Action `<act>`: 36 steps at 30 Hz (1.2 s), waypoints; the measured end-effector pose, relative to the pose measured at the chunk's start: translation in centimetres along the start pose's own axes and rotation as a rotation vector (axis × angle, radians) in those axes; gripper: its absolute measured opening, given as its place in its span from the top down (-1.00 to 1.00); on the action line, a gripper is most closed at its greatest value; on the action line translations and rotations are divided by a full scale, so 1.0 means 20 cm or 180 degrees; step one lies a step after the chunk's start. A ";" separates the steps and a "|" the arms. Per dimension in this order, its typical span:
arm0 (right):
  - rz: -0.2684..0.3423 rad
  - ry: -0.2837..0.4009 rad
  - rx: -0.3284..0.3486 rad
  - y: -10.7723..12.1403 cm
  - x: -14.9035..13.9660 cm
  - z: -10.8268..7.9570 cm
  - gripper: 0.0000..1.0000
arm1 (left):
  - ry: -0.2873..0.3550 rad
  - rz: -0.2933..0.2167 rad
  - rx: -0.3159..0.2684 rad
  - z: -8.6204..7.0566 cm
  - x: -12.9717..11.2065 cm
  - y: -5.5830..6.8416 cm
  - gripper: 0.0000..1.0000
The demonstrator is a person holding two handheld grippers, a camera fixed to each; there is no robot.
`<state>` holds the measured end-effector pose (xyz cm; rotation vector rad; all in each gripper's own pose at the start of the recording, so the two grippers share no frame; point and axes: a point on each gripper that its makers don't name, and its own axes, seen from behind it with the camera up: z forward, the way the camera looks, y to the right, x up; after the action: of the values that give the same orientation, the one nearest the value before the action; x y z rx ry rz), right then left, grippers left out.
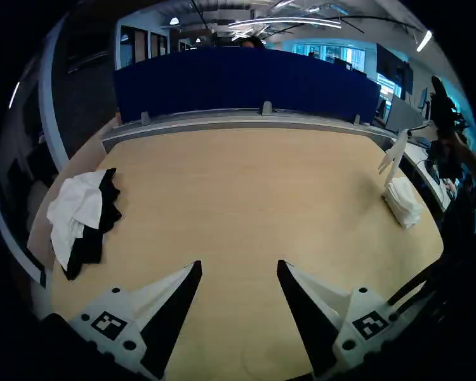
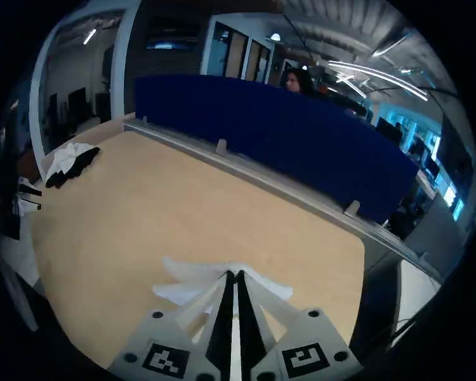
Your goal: Fold towel
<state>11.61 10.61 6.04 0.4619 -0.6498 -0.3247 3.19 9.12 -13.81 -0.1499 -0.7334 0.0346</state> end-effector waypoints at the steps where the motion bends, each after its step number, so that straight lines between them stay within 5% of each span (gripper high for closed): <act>1: 0.0008 -0.0008 -0.0007 0.00 -0.01 -0.01 0.93 | -0.0002 0.0004 -0.0002 0.00 0.00 0.00 -0.75; 12: 0.0108 -0.0120 -0.0091 0.04 -0.20 -0.12 0.93 | -0.0010 0.0047 -0.0038 0.00 0.01 0.04 -0.75; 36: 0.0631 -0.0602 -0.0423 0.12 -0.88 -0.34 0.92 | -0.0039 0.0143 -0.0067 -0.01 -0.02 0.08 -0.75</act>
<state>3.09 22.19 -6.38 0.2386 -0.8458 -0.2230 3.09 10.68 -14.36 -0.1866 -0.7428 0.0708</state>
